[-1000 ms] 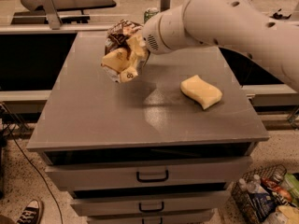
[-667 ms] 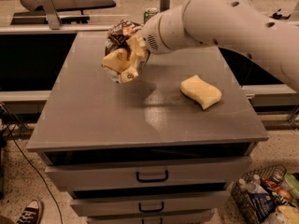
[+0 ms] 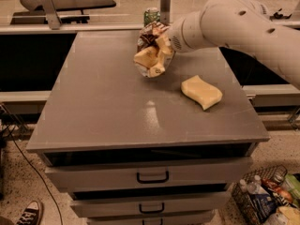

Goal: Move brown chip bag near green can

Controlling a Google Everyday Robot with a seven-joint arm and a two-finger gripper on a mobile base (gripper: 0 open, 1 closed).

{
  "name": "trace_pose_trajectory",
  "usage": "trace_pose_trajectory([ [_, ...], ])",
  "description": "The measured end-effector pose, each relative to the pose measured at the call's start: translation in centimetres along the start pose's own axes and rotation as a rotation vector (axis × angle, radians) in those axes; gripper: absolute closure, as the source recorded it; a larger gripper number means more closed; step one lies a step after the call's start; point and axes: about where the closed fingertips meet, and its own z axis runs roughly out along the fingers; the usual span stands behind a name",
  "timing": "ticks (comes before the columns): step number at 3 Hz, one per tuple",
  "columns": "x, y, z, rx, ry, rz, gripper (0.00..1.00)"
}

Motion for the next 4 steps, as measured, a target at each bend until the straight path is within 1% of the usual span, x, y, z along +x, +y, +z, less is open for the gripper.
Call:
trace_pose_trajectory([
  [1, 2.5, -5.7, 2.0, 0.088, 0.027, 0.000, 1.00],
  [2, 3.7, -10.0, 2.1, 0.174, 0.051, -0.010, 1.00],
  [3, 4.0, -13.0, 1.9, 0.235, 0.057, -0.025, 1.00],
  [4, 4.3, -14.4, 3.4, 0.248, 0.035, -0.008, 1.00],
])
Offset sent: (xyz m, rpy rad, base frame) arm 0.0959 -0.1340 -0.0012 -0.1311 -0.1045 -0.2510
